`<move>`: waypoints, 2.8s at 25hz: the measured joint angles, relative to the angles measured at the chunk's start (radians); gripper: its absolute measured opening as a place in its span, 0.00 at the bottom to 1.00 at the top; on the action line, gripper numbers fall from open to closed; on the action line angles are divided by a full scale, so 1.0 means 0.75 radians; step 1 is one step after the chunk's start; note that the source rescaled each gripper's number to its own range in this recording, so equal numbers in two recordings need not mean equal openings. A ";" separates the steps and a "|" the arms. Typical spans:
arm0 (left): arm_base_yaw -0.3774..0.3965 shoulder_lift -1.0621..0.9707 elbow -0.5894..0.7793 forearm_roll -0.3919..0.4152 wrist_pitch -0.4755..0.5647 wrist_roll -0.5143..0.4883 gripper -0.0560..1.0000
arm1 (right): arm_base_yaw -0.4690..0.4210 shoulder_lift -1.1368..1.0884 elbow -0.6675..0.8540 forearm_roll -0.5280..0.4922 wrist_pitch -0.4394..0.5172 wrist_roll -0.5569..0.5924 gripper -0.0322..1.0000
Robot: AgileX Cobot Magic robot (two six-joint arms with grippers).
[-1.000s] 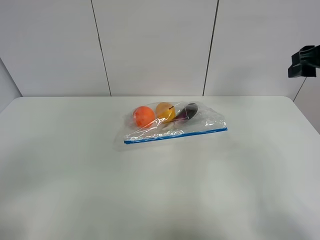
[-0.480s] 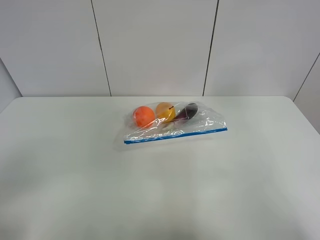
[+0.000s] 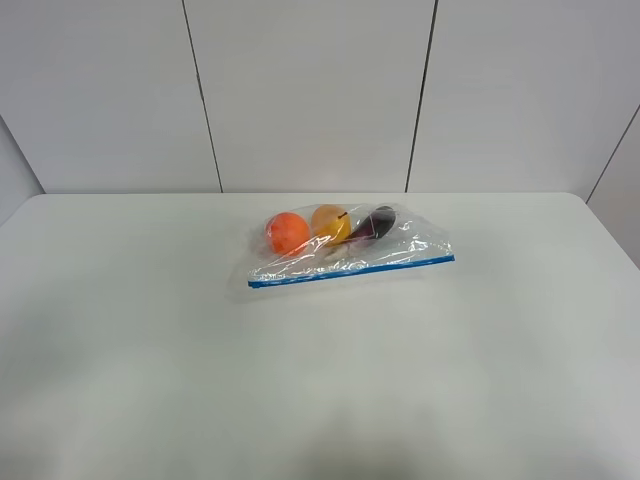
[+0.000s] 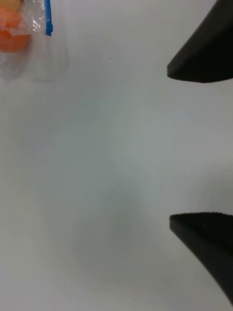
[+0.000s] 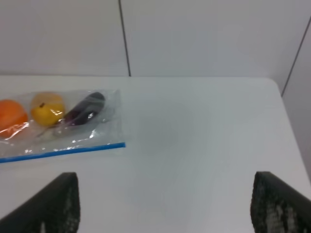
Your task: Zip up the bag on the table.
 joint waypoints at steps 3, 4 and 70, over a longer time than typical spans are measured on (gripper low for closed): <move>0.000 0.000 0.000 0.000 0.000 0.000 0.99 | 0.000 -0.165 0.128 0.000 0.001 0.012 0.96; 0.000 0.000 0.000 0.000 0.000 0.000 0.99 | 0.000 -0.209 0.155 0.000 0.005 0.015 0.96; 0.000 0.000 0.000 0.016 0.000 0.007 0.99 | 0.000 -0.545 0.594 -0.041 -0.028 0.042 0.96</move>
